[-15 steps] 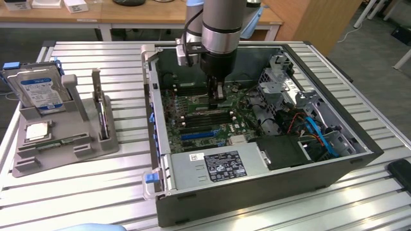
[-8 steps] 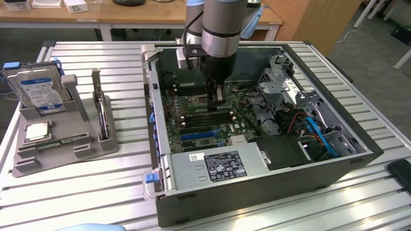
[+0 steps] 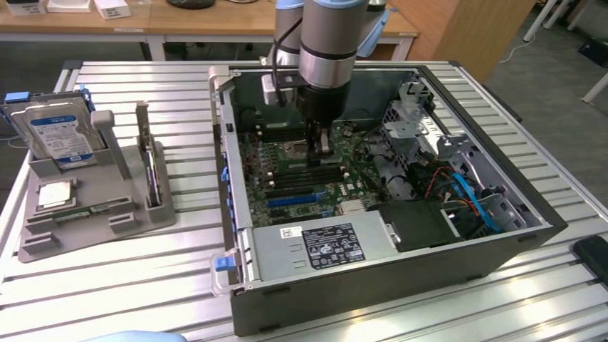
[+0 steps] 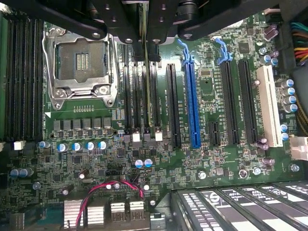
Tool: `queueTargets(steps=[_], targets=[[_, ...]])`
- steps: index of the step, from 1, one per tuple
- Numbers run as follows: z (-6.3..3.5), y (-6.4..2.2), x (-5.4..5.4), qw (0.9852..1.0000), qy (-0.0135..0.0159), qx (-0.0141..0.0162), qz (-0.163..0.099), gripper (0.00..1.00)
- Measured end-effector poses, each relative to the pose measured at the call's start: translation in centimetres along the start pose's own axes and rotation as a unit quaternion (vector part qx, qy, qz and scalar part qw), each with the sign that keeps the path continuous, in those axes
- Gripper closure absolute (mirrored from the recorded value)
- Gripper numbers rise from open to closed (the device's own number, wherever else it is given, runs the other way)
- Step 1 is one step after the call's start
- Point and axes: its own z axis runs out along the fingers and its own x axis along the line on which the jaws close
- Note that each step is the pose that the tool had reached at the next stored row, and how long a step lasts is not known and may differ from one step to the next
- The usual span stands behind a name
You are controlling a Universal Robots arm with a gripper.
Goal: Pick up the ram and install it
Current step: 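Insert the ram into the slot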
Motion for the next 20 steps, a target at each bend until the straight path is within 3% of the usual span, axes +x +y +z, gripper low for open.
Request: queueTargets(steps=[20], targets=[[0.77, -0.09, 0.55, 1.0000, 0.0004, -0.0055, 0.000, 0.87]])
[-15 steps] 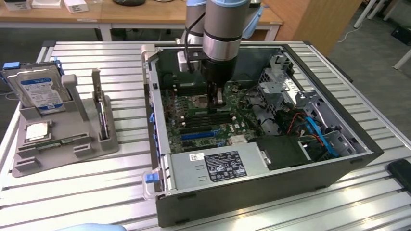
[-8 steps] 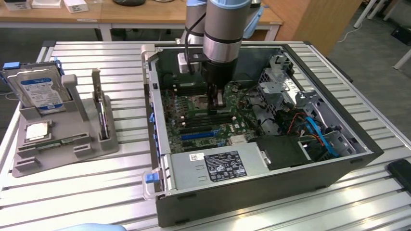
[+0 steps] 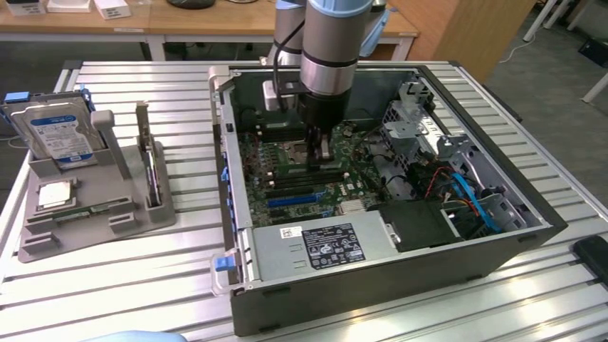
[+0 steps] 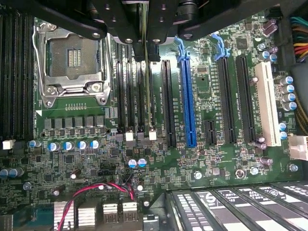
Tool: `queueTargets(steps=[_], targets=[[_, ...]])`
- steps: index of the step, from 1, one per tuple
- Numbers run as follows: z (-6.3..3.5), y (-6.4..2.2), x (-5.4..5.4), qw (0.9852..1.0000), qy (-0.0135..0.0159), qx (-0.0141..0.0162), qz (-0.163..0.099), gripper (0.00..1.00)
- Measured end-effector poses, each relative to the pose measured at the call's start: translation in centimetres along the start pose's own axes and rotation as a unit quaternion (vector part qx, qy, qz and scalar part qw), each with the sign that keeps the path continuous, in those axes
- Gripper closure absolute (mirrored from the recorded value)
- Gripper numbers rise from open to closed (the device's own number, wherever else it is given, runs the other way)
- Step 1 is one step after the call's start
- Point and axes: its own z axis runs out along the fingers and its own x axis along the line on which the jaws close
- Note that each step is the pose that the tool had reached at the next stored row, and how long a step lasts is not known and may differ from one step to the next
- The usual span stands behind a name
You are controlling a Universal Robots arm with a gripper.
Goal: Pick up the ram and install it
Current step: 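Insert the ram into the slot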
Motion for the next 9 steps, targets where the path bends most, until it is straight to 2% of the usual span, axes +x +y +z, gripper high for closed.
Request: queueTargets(steps=[9], targets=[[0.55, 0.02, -0.01, 1.0000, 0.0002, -0.0017, 0.000, 0.87]])
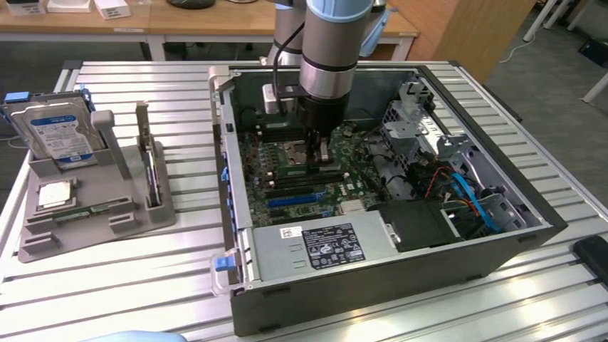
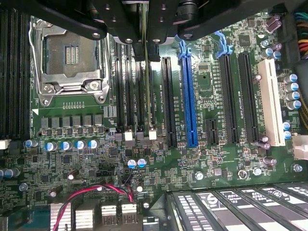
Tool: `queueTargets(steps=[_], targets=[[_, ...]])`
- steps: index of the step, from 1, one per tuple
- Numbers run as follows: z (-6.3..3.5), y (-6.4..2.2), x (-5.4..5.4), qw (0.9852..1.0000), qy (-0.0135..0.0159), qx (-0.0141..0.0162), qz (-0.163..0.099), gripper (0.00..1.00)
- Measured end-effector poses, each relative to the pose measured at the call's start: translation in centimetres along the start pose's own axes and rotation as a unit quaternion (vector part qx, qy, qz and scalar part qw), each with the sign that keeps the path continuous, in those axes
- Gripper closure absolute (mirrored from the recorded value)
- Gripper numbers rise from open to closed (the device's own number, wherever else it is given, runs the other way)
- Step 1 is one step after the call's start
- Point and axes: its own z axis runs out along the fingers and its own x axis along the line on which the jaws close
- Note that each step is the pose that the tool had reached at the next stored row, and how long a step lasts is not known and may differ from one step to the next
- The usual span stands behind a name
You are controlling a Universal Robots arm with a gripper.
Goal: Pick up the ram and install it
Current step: 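Insert the ram into the slot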
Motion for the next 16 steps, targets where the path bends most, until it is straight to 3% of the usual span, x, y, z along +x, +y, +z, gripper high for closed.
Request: queueTargets(steps=[16], targets=[[0.04, 0.00, -0.01, 1.0000, -0.0007, -0.0005, -0.001, 0.87]])
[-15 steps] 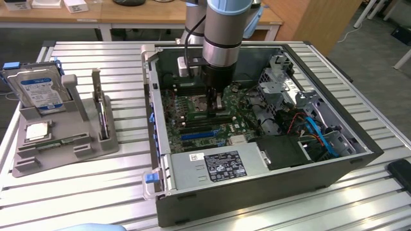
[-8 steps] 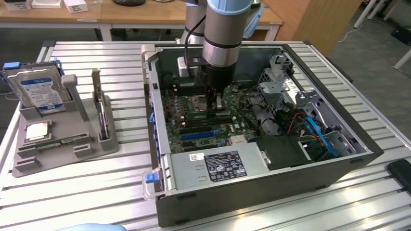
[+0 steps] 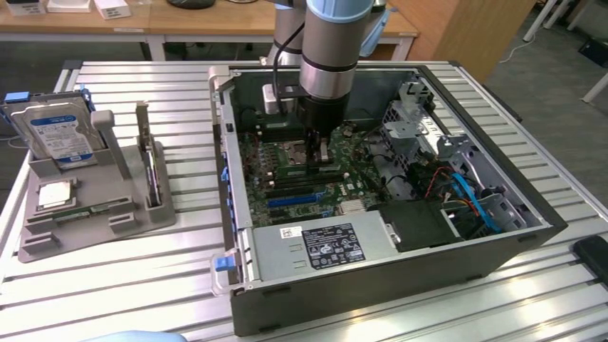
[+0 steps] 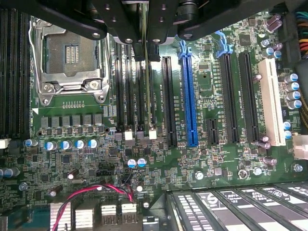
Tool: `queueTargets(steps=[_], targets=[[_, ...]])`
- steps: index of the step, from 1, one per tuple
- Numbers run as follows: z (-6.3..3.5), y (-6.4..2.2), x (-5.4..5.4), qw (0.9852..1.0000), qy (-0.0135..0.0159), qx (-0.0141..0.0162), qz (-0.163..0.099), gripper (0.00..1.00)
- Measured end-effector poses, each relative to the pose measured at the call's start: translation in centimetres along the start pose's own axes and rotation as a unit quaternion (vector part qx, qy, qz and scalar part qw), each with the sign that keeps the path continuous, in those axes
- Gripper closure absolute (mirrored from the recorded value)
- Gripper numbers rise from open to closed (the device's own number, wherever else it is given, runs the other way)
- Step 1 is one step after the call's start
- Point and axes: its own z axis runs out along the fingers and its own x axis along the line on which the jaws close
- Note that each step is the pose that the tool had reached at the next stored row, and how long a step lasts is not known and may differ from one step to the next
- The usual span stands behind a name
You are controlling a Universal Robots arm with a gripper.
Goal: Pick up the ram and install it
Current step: 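Insert the ram into the slot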
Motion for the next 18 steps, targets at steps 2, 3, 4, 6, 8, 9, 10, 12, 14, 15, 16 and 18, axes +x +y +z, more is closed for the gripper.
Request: queueTargets(steps=[2, 3, 4, 6, 8, 9, 10, 12, 14, 15, 16, 18], targets=[[0.00, 0.00, 0.00, 1.0000, 0.0000, 0.0000, 0.000, 0.87], [-0.01, 0.00, 0.01, 1.0000, 0.0000, 0.0000, 0.000, 0.87], [0.00, 0.00, 0.00, 1.0000, 0.0000, 0.0002, 0.000, 0.87], [0.00, -0.01, 0.01, 1.0000, -0.0002, 0.0018, 0.000, 0.87], [0.00, 0.00, 0.00, 1.0000, -0.0005, 0.0049, -0.001, 0.87], [0.01, -0.01, 0.00, 1.0000, -0.0006, 0.0060, -0.001, 0.87], [0.01, -0.01, 0.00, 1.0000, -0.0007, 0.0068, -0.001, 0.87], [0.00, -0.01, 0.01, 1.0000, -0.0007, 0.0072, -0.001, 0.87], [0.00, 0.00, 0.01, 1.0000, -0.0003, 0.0073, -0.002, 0.87], [0.01, 0.00, 0.01, 1.0000, 0.0006, 0.0074, -0.002, 0.87], [0.01, 0.00, 0.01, 1.0000, 0.0016, 0.0074, -0.003, 0.87], [0.04, 0.01, 0.00, 1.0000, 0.0029, 0.0076, -0.003, 0.87]])
